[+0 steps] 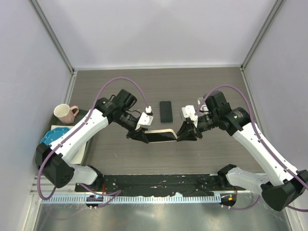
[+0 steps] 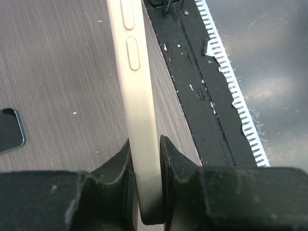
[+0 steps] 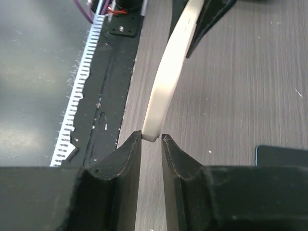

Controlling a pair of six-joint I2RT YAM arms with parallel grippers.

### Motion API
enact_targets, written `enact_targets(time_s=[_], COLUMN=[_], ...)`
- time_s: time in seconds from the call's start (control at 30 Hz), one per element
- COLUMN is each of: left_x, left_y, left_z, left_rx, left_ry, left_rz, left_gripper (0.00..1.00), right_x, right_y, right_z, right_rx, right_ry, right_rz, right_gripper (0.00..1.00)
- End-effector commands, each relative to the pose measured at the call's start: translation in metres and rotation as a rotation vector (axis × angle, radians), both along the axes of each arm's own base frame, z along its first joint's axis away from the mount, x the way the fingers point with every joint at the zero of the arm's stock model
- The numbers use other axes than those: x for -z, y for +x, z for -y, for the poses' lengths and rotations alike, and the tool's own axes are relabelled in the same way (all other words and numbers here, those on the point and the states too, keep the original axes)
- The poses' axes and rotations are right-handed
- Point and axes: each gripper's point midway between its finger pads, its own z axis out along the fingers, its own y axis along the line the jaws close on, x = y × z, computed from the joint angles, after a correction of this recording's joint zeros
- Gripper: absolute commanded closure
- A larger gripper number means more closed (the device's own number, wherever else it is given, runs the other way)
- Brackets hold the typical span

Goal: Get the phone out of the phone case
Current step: Remove the phone case from the phone.

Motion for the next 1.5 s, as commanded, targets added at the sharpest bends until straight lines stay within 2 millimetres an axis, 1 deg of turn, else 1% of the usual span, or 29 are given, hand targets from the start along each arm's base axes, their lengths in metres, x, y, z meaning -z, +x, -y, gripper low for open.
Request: enact_targets(time_s=[0.0,0.07,0.17,0.23,0.3,0.5,0.6,0.67,0.7,0.77,0.9,1.1,1.13,1.2,1.23,1.27,1.33,1.43,1.47], left_x=[-0.051,-0.052,-0.051,-0.050,-0.049,-0.051,-0.050,-0.050,-0.050,-0.050,-0.050,-0.049,-0.049,-0.050,-0.050,-0.050,-0.050,-0.048,-0.048], left_y=[-0.036,-0.034,-0.031,-0.030,-0.030,-0.029,-0.030,-0.030,-0.030,-0.030,-0.030,-0.030,-0.030,-0.031,-0.031,-0.030,-0.030,-0.029,-0.029], left_z=[0.023,0.025,0.026,0.027,0.026,0.024,0.023,0.023,0.023,0.022,0.022,0.022,0.022,0.021,0.021,0.020,0.020,0.020,0.020], left_rx=[0.120,0.114,0.095,0.090,0.085,0.079,0.076,0.075,0.077,0.077,0.079,0.080,0.079,0.081,0.079,0.076,0.076,0.074,0.073], left_ry=[-0.219,-0.222,-0.212,-0.210,-0.210,-0.217,-0.214,-0.216,-0.216,-0.217,-0.218,-0.218,-0.217,-0.220,-0.219,-0.220,-0.220,-0.218,-0.216], left_rz=[-0.069,-0.066,-0.074,-0.073,-0.079,-0.074,-0.073,-0.070,-0.075,-0.072,-0.071,-0.072,-0.071,-0.068,-0.067,-0.065,-0.065,-0.068,-0.068], left_gripper=[1.00,1.00,1.00,1.00,1.00,1.00,1.00,1.00,1.00,1.00,1.00,1.00,1.00,1.00,1.00,1.00,1.00,1.00,1.00], right_x=[0.007,0.009,0.011,0.011,0.012,0.012,0.012,0.015,0.013,0.015,0.014,0.020,0.021,0.022,0.024,0.024,0.022,0.020,0.019], right_y=[0.066,0.068,0.067,0.066,0.065,0.064,0.062,0.059,0.059,0.056,0.053,0.049,0.049,0.051,0.051,0.051,0.050,0.049,0.049], right_z=[0.005,0.007,0.006,0.004,0.002,-0.001,0.001,0.002,0.002,0.003,0.005,0.008,0.008,0.010,0.011,0.012,0.013,0.013,0.013], right_rx=[0.226,0.245,0.259,0.261,0.261,0.238,0.212,0.199,0.186,0.175,0.158,0.137,0.135,0.144,0.146,0.146,0.149,0.145,0.142], right_ry=[-0.069,-0.079,-0.068,-0.057,-0.046,-0.032,-0.044,-0.061,-0.059,-0.070,-0.086,-0.105,-0.108,-0.121,-0.128,-0.131,-0.129,-0.124,-0.122], right_rz=[0.170,0.166,0.152,0.130,0.110,0.108,0.137,0.127,0.143,0.123,0.124,0.132,0.134,0.145,0.145,0.152,0.158,0.164,0.167], right_gripper=[0.71,0.69,0.62,0.55,0.52,0.52,0.52,0.51,0.51,0.50,0.46,0.46,0.46,0.50,0.59,0.62,0.66,0.67,0.72])
